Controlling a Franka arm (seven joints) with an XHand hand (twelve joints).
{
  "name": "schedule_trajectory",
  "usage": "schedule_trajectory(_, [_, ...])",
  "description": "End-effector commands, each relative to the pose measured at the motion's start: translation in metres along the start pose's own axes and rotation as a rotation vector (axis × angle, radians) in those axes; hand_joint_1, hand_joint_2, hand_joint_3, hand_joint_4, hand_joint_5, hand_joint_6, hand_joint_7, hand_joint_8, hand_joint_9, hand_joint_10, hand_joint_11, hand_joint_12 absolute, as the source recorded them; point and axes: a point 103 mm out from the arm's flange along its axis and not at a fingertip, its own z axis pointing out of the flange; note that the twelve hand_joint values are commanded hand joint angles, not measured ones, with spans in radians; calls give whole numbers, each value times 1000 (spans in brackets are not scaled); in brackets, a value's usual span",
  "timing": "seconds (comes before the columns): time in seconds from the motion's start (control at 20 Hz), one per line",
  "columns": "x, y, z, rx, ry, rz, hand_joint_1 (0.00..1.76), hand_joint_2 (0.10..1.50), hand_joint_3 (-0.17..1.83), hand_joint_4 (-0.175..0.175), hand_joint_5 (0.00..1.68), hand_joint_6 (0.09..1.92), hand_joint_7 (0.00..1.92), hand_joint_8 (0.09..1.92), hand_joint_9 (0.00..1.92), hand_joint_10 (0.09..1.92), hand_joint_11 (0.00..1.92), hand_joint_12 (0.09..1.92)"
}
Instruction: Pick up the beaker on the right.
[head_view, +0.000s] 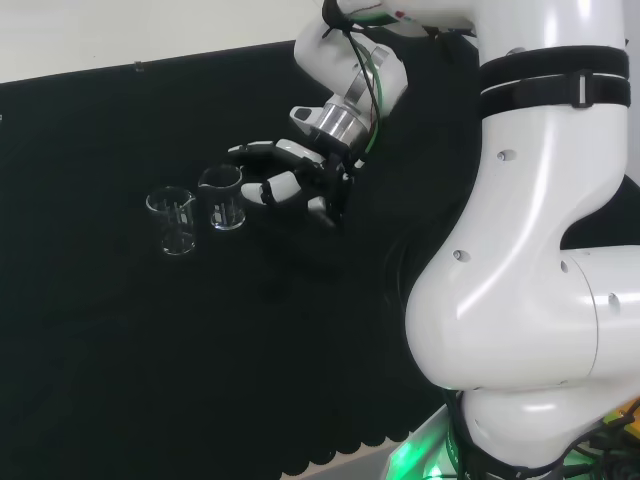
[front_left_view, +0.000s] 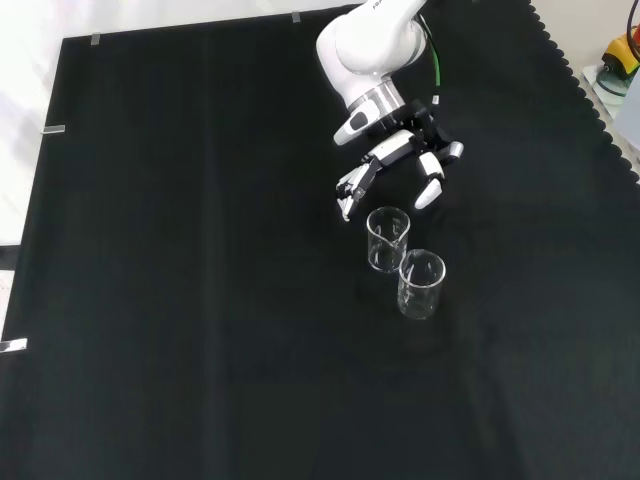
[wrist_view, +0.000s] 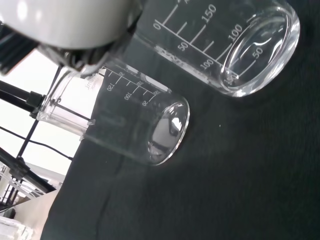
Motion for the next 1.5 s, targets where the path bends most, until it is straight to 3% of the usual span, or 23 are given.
schedule_trajectory(0.05, [1,1,7,-3,29,-8,932,335,1159,-5,424,87,307,541,370,572,0,1298])
schedule_trajectory(0.5, [8,6,11,10,41,-32,928,323,1157,-6,349,87,268,515,341,549,0,1272])
schedule_trajectory(1.0, [7,4,14,-10,58,-25,980,334,1198,-21,475,97,422,610,444,562,0,1250])
schedule_trajectory(1.25, [10,3,7,-24,77,-35,996,338,1222,-29,323,543,425,734,492,538,0,1254])
schedule_trajectory(1.5, [11,3,4,-7,72,-40,996,331,1233,-31,232,537,333,718,441,548,0,1239])
